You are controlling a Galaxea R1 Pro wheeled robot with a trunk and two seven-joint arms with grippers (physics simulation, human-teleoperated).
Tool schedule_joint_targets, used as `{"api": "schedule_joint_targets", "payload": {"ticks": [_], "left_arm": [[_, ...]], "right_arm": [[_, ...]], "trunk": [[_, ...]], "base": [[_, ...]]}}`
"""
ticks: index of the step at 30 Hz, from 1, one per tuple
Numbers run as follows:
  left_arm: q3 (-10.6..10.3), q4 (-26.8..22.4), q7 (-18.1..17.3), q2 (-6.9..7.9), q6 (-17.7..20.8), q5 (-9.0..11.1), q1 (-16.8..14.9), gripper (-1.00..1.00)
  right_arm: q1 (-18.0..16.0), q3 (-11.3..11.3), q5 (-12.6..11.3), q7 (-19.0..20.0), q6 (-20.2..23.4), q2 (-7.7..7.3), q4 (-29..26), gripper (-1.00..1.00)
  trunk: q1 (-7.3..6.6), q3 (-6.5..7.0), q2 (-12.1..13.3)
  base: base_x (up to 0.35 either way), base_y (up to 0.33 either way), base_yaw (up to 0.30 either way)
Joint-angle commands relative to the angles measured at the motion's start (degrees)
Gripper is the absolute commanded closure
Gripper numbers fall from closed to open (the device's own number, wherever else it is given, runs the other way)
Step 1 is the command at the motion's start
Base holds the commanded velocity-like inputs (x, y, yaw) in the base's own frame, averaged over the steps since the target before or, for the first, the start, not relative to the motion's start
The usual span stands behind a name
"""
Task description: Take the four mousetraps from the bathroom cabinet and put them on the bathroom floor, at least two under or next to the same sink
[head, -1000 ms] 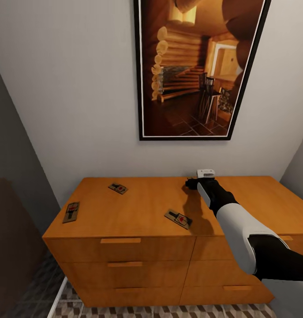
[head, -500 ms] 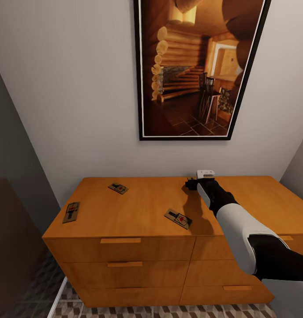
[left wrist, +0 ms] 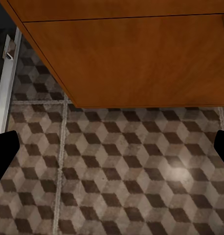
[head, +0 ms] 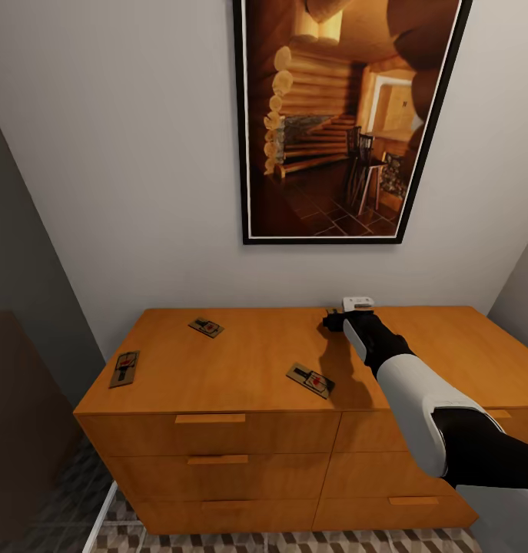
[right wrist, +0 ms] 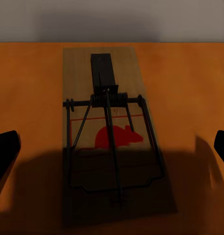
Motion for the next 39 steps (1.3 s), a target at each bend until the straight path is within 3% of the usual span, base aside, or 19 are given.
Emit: {"api": "schedule_joint_targets", "payload": {"ticks": [1,21,22,39], "left_arm": [[0.0,0.0,0.1,0.00,-0.2,0.0,0.0,-1.00],[0.0,0.0,0.1,0.00,-0.2,0.0,0.0,-1.00],[0.0,0.0,0.1,0.00,-0.2,0.0,0.0,-1.00],[0.0,0.0,0.1,0.00,-0.2,0.0,0.0,-1.00]], "right_arm": [[0.0,-0.1,0.2,-0.1,0.3,0.03,0.0,-1.00],[0.0,-0.1,0.2,-0.1,0.3,0.03,0.8,-1.00],[0.0,-0.1,0.2,-0.1,0.3,0.03,0.8,1.00],[0.0,-0.1,0.2,-0.1,0.3,0.03,0.8,1.00]], "trunk": [[0.00,-0.07,0.0],[0.00,-0.07,0.0],[0.00,-0.07,0.0],[0.00,-0.07,0.0]], "base": [[0.000,0.000,0.000],[0.000,0.000,0.000],[0.000,0.000,0.000],[0.000,0.000,0.000]]}}
